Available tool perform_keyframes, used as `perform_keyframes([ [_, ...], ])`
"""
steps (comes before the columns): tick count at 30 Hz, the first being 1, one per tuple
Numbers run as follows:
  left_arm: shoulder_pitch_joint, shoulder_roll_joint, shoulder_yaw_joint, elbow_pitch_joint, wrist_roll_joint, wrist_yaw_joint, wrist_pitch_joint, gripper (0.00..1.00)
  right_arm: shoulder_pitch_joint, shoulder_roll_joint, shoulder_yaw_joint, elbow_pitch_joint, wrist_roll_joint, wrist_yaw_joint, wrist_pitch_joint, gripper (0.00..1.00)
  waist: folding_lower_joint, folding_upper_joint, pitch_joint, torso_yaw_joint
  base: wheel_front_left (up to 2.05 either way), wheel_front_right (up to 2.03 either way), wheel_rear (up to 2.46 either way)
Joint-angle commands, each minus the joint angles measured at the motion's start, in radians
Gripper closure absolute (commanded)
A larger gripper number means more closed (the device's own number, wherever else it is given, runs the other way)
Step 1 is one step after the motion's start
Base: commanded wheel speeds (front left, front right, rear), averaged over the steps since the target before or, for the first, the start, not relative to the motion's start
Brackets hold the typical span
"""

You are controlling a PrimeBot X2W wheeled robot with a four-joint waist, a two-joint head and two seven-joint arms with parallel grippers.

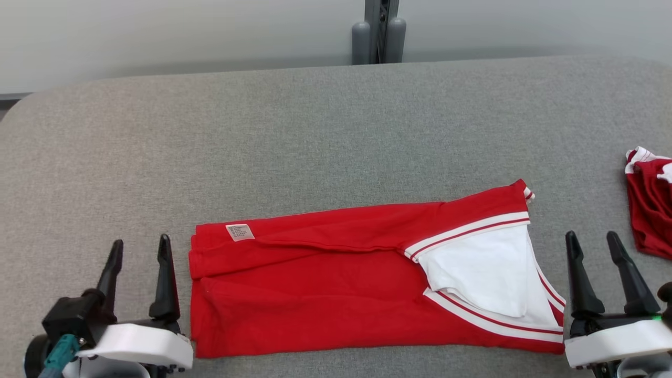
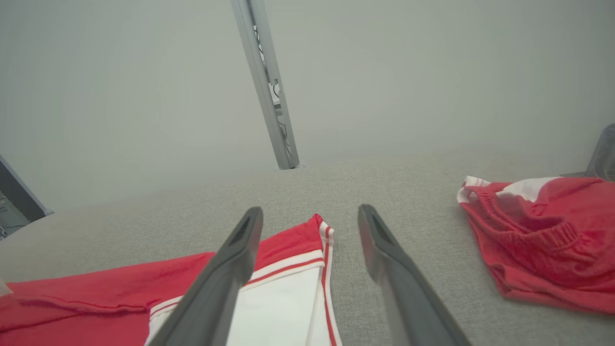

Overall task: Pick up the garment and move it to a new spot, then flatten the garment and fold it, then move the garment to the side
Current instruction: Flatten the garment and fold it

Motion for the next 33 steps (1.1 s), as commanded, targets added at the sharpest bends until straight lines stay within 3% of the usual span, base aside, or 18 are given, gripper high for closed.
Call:
perform_keyframes([
  [1, 0.016, -0.006, -0.009, 0.01, 0.004, 0.005, -0.005, 0.0, 0.015, 0.0, -0.004, 0.01, -0.007, 0.001, 0.006, 0.0, 0.0, 0.0, -0.016, 0.009, 0.0, 0.0, 0.0],
  [15, -0.039, -0.041, -0.049, 0.112, -0.026, -0.062, -0.007, 0.0, 0.028, -0.019, -0.043, 0.079, -0.015, 0.001, 0.053, 0.0, 0.0, 0.0, -0.035, 0.081, 0.0, 0.0, 0.0],
  [33, -0.187, -0.145, -0.045, 0.27, 0.007, -0.152, -0.053, 0.0, -0.087, -0.06, 0.003, 0.409, 0.081, 0.001, 0.097, 0.0, 0.0, 0.0, 0.034, 0.181, 0.0, 0.0, 0.0],
])
